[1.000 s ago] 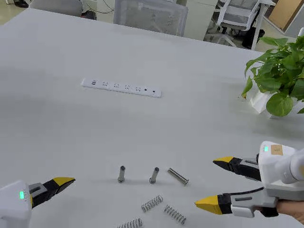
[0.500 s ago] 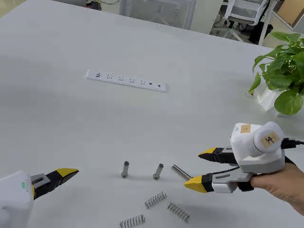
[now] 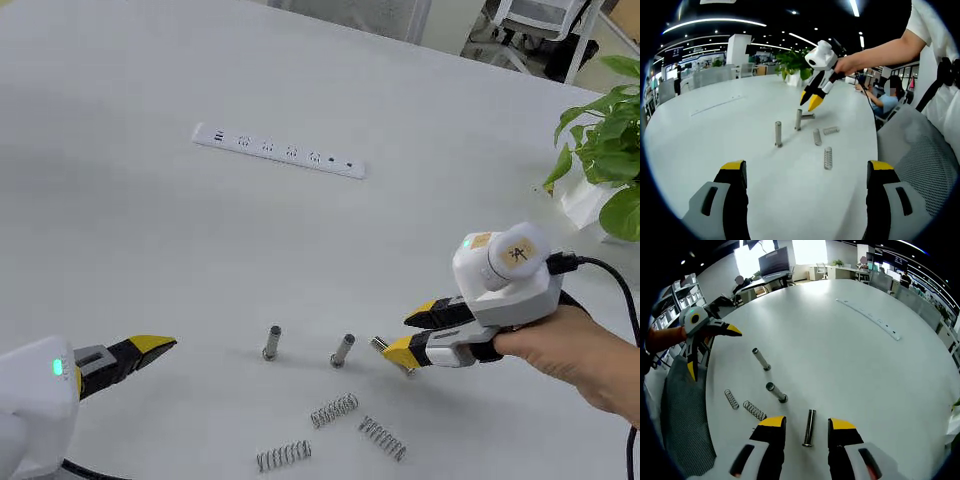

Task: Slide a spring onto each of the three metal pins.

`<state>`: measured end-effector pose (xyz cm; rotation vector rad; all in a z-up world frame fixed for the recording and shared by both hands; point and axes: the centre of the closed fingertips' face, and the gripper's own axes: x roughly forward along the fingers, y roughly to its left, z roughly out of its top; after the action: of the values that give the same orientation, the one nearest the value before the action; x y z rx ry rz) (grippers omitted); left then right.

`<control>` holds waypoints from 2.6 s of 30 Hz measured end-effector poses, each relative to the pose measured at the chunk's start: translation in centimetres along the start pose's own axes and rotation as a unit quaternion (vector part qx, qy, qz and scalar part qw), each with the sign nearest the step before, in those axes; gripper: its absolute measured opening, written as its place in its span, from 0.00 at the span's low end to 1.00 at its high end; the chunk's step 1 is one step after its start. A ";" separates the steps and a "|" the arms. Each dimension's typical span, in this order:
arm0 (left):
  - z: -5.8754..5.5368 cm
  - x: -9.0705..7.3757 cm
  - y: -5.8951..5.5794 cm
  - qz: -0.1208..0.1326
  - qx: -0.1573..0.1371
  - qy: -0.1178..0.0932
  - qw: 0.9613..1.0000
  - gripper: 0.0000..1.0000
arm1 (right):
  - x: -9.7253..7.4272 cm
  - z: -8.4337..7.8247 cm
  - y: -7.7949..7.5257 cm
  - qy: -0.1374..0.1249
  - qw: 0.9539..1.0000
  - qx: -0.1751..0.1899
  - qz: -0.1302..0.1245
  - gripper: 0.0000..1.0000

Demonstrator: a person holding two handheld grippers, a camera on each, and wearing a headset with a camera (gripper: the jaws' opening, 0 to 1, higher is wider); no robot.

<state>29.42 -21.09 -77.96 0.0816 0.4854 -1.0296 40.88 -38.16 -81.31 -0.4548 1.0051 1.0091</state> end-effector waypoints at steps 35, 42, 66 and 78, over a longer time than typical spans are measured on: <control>-0.5 0.5 0.5 -0.001 -0.016 -0.008 1.000 0.99 | 3.5 -0.6 -0.9 0.083 0.996 -0.010 0.018 0.07; -0.4 0.5 0.5 -0.001 -0.019 -0.010 1.000 0.99 | 3.6 -0.6 -0.9 0.084 0.996 -0.015 0.017 0.05; -0.1 0.6 0.2 -0.007 -0.015 -0.010 1.000 0.99 | 2.1 -0.4 -0.5 0.069 0.997 -0.016 0.006 0.04; 0.2 0.7 0.0 -0.011 -0.010 -0.010 1.000 0.99 | 0.6 -0.6 -0.3 0.050 0.999 -0.014 -0.004 0.04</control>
<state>29.73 -21.70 -78.07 0.0473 0.4793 -1.0466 40.96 -38.39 -82.18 -0.5359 1.0779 1.0034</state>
